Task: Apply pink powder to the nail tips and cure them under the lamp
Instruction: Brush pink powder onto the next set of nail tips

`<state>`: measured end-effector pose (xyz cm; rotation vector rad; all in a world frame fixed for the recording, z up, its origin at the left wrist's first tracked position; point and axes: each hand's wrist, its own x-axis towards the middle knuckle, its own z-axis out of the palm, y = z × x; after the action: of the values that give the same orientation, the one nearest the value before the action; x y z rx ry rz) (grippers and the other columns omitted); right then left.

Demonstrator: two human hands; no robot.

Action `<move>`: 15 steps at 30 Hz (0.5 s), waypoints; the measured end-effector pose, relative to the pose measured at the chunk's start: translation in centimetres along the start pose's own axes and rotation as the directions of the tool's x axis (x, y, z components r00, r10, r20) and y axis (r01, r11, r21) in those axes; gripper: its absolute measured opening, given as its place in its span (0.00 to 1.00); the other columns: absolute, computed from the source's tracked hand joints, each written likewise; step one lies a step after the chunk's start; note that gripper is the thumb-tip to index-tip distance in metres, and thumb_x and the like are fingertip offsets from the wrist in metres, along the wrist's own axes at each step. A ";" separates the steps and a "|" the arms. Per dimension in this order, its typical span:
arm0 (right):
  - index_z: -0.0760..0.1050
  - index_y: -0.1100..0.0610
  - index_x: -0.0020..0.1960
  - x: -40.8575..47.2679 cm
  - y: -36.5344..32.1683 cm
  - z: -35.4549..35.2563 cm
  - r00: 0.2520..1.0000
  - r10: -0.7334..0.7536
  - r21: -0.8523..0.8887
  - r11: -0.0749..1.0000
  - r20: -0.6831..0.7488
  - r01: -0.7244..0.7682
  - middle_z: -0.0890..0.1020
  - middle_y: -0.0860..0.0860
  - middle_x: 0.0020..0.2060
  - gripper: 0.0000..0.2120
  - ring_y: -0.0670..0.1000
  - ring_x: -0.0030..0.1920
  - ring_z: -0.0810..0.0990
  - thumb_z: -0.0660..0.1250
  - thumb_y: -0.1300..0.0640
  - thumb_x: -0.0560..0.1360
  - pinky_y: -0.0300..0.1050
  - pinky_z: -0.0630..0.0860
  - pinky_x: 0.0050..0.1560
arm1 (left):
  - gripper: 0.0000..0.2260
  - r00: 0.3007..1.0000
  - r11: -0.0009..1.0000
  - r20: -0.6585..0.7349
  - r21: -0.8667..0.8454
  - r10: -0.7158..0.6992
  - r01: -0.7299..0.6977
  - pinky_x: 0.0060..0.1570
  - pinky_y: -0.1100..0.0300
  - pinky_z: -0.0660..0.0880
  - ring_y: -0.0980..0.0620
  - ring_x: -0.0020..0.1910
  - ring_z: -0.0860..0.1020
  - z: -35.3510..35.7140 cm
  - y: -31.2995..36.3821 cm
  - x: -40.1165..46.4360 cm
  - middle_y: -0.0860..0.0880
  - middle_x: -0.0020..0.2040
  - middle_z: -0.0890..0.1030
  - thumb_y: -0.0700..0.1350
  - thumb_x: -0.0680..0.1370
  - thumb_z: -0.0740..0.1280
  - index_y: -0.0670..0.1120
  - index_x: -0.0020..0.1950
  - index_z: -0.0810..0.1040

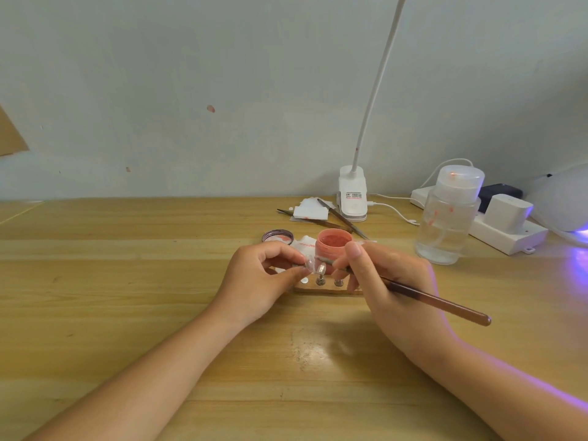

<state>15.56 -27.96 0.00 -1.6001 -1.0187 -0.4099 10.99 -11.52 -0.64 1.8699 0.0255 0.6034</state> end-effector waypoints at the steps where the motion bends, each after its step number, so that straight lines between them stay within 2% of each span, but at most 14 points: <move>1: 0.79 0.54 0.36 0.1 -0.1 0.1 1.000 -0.004 -0.018 1.000 -0.013 0.004 0.76 0.37 0.28 0.17 0.38 0.33 0.78 0.59 0.48 0.76 0.28 0.69 0.34 | 0.09 1.000 1.000 -0.001 0.000 0.002 -0.002 0.35 0.69 0.72 0.62 0.32 0.77 0.0 0.0 0.0 0.57 0.31 0.81 0.34 0.66 0.73 0.48 0.34 0.79; 4: 0.79 0.55 0.37 0.3 -0.1 0.3 0.998 -0.026 -0.003 1.000 -0.061 0.026 0.77 0.36 0.31 0.17 0.38 0.33 0.78 0.58 0.48 0.76 0.27 0.71 0.34 | 0.11 1.000 1.000 0.002 -0.003 0.003 -0.003 0.34 0.70 0.71 0.62 0.32 0.77 0.0 0.0 0.0 0.57 0.30 0.80 0.34 0.67 0.73 0.50 0.33 0.79; 7: 0.77 0.49 0.38 0.3 0.0 0.0 0.997 0.022 0.058 0.998 -0.077 -0.018 0.81 0.41 0.31 0.17 0.44 0.30 0.80 0.57 0.41 0.76 0.35 0.75 0.34 | 0.12 1.000 1.000 0.018 -0.015 0.009 -0.009 0.33 0.71 0.71 0.62 0.32 0.77 0.0 0.0 0.0 0.57 0.31 0.81 0.34 0.66 0.73 0.51 0.33 0.79; 9: 0.77 0.53 0.36 0.4 0.1 -0.1 0.998 -0.010 -0.037 0.999 -0.056 0.008 0.81 0.39 0.34 0.18 0.44 0.33 0.79 0.60 0.40 0.74 0.37 0.75 0.36 | 0.10 1.000 1.000 0.027 -0.026 0.015 -0.014 0.34 0.70 0.72 0.60 0.32 0.78 0.0 0.1 -0.1 0.56 0.31 0.81 0.36 0.66 0.73 0.51 0.33 0.79; 11: 0.76 0.55 0.40 0.7 0.4 -0.1 0.995 -0.100 -0.168 0.981 -0.018 0.096 0.81 0.39 0.38 0.14 0.43 0.40 0.80 0.68 0.44 0.70 0.37 0.75 0.42 | 0.10 0.999 0.999 0.039 -0.034 0.024 -0.022 0.33 0.69 0.73 0.60 0.32 0.78 0.0 0.2 -0.1 0.55 0.30 0.81 0.36 0.66 0.73 0.51 0.33 0.79; 13: 0.74 0.52 0.45 0.9 0.8 0.2 0.988 -0.146 -0.244 0.958 0.047 0.153 0.82 0.45 0.41 0.15 0.45 0.45 0.80 0.73 0.46 0.65 0.44 0.75 0.48 | 0.13 0.998 0.999 0.051 -0.037 0.037 -0.035 0.33 0.70 0.72 0.62 0.31 0.78 0.1 0.3 -0.1 0.56 0.30 0.81 0.33 0.67 0.72 0.51 0.33 0.79; 15: 0.70 0.45 0.48 0.9 1.0 0.4 0.988 -0.116 -0.278 0.950 0.106 0.141 0.83 0.47 0.42 0.18 0.45 0.48 0.78 0.72 0.45 0.63 0.43 0.72 0.51 | 0.13 0.997 0.998 0.061 -0.040 0.043 -0.041 0.33 0.72 0.71 0.63 0.32 0.78 0.1 0.3 -0.2 0.57 0.31 0.82 0.32 0.67 0.72 0.51 0.33 0.80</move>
<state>16.79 -27.27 -0.10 -1.8269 -1.1767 -0.6017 10.80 -11.72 -0.48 1.8545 -0.0664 0.5705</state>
